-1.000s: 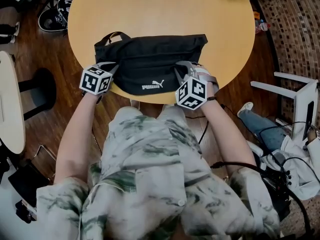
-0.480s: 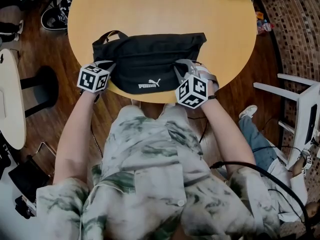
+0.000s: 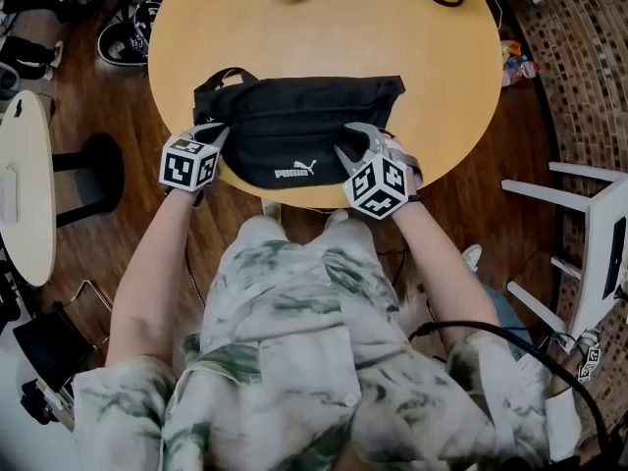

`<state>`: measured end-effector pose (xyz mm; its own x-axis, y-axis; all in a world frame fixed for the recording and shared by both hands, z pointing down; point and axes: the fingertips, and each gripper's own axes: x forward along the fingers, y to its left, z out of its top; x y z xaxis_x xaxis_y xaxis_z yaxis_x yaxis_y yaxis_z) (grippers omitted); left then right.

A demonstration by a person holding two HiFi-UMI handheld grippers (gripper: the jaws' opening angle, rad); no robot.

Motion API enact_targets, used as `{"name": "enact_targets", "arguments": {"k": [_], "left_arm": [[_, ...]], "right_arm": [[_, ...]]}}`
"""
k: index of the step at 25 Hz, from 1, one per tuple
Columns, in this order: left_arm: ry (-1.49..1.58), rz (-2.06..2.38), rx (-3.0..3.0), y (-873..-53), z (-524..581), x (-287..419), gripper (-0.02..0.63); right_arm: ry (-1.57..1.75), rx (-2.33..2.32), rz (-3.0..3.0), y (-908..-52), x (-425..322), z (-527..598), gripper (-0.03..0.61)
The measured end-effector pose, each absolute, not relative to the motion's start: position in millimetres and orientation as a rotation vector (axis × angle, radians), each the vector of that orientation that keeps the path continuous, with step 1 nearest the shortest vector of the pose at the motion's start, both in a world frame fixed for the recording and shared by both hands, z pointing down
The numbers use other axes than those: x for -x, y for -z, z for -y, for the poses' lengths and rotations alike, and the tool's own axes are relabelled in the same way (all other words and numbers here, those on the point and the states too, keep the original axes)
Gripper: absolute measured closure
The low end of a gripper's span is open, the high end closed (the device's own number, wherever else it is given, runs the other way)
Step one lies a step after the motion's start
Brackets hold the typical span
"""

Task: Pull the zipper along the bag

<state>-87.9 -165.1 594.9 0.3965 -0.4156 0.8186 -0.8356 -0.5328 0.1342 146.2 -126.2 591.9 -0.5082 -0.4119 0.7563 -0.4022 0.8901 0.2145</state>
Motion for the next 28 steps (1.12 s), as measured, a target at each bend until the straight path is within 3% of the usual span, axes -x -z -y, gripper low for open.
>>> {"name": "enact_targets", "arguments": {"k": [1,13,20,28], "left_arm": [[-1.014,1.093,-2.130,-588,165,87,0.608],[-0.854,1.155,-2.284,-486,78,50,0.580],[-0.776,1.033,-2.419,-448,-12,32,0.580],[-0.539,0.910,-2.582,-387,-136,56,0.580]], "right_arm": [[0.008,-0.595,2.172,-588,-146,125,0.421],[-0.027,-0.778,2.291,-510,-177,70,0.411],[-0.077,-0.910,2.301,-473,-185,-7,0.411],[-0.161,-1.095,2.299,-419,-149,-139,0.411]]}}
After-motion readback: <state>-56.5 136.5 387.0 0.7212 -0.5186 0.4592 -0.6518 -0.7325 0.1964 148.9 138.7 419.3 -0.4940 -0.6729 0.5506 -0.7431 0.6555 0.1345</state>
